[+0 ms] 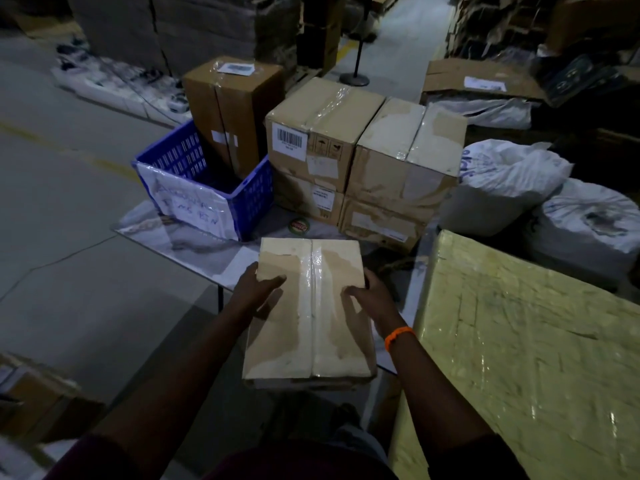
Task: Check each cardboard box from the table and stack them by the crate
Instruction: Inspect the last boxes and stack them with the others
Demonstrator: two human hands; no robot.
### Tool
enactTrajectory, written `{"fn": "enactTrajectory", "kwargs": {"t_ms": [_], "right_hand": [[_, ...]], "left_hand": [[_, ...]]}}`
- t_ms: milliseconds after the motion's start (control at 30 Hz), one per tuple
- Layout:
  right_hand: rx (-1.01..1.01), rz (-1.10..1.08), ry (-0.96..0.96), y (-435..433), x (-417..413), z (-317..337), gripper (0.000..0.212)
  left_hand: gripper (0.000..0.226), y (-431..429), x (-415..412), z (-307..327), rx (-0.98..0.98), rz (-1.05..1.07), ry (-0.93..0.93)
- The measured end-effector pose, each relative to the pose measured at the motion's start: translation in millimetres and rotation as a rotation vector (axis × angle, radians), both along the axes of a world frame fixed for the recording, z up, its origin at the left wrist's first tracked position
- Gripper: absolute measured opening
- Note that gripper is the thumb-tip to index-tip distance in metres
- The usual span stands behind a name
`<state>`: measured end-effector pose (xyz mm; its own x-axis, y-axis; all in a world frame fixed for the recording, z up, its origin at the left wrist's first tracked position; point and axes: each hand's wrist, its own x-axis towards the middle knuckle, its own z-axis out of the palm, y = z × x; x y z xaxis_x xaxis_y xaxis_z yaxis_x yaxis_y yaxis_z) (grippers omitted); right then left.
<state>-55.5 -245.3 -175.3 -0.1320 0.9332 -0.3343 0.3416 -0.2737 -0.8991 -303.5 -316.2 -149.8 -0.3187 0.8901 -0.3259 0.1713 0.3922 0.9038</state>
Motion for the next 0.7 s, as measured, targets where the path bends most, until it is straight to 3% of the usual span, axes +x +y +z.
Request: {"fn": "enactTrajectory", "kwargs": {"t_ms": [67,233,400,533,600,700], "right_hand": [[0.006,-0.013,0.01,1.5,1.6,2.8,0.059],[0.09,-0.095,0.08,0.0,12.2,27.5,0.065],[0.235,-0.253,0.207,0.8,17.8,63.8,0.05],[0.269,-0.328,0.215,-10.4,20.8,73.7,0.077],[0.245,-0.34,0.233,-22.1,22.7,68.8,0.077],[0.225,-0.351,0.252,-43.3,23.6,58.2,0.059]], "left_hand": [[0.033,3.7,6.1,7.1,0.021,0.015,-0.019],[0.059,9.9,16.0,24.1,0.117,0.087,-0.055],[0.071,19.4,25.3,54.7,0.254,0.167,-0.011],[0.087,17.3,32.7,66.0,0.311,0.161,-0.105],[0.082,11.6,33.8,59.1,0.333,0.152,-0.125],[0.065,0.7,31.5,38.6,0.314,0.113,-0.201]]}}
